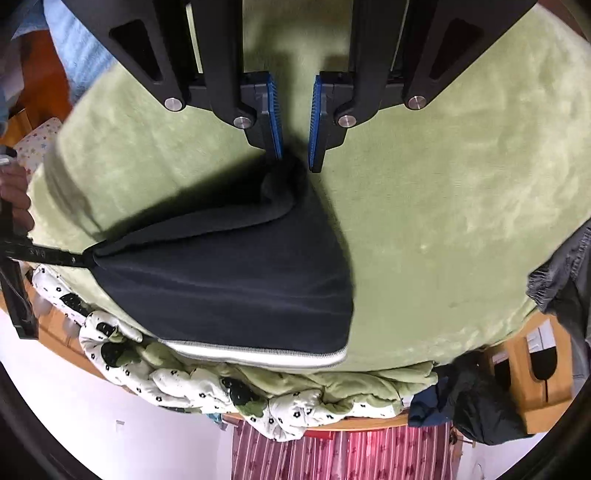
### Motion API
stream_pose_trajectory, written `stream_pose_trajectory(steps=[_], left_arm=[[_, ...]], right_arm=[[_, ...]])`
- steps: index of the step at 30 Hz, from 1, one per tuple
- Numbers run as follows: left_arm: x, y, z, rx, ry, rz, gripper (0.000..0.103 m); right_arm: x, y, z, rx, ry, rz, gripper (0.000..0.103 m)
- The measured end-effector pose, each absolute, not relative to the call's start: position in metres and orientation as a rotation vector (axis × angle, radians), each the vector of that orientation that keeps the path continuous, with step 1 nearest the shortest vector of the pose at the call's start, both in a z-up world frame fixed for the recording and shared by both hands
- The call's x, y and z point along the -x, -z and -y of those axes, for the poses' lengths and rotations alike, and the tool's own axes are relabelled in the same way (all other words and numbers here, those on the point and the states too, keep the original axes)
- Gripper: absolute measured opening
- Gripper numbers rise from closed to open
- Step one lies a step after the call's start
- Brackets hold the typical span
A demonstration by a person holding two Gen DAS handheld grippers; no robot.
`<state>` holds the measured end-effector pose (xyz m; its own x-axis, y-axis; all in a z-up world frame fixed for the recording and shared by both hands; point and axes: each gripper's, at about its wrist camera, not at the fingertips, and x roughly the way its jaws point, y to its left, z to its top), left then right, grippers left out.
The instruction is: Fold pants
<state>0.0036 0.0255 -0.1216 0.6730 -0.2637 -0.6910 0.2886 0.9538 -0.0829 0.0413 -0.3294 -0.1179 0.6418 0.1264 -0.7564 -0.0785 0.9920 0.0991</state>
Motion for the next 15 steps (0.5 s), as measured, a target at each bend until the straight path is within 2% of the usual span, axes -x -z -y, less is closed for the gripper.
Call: stream_pose_trajectory(steps=[3,4,6,7,10,12,15], left_arm=[[0.008,0.102,-0.029,-0.042,0.286,-0.697,0.043],[0.006,0.093,-0.029,-0.026,0.296,-0.678,0.050],[-0.006,0.075,-0.028,0.030,0.338,-0.643,0.051],[-0.015,0.070,-0.025,0.045,0.337,-0.636,0.055],[-0.049,0.070,-0.007,0.030,0.305,-0.656,0.056],[-0.070,0.090,-0.002,0.057,0.310,-0.734,0.056],[-0.077,0.128,-0.001,0.088,0.326,-0.856,0.059]], right_arm=[[-0.038,0.095,0.331,-0.056,-0.111,-0.781,0.041],[-0.041,0.088,0.329,-0.053,-0.108,-0.756,0.046],[-0.050,0.080,0.326,-0.070,-0.119,-0.737,0.052],[-0.055,0.079,0.324,-0.092,-0.127,-0.726,0.052],[-0.073,0.092,0.314,-0.103,-0.137,-0.742,0.052],[-0.083,0.117,0.308,-0.053,-0.098,-0.784,0.051],[-0.070,0.131,0.304,0.026,-0.109,-0.740,0.049]])
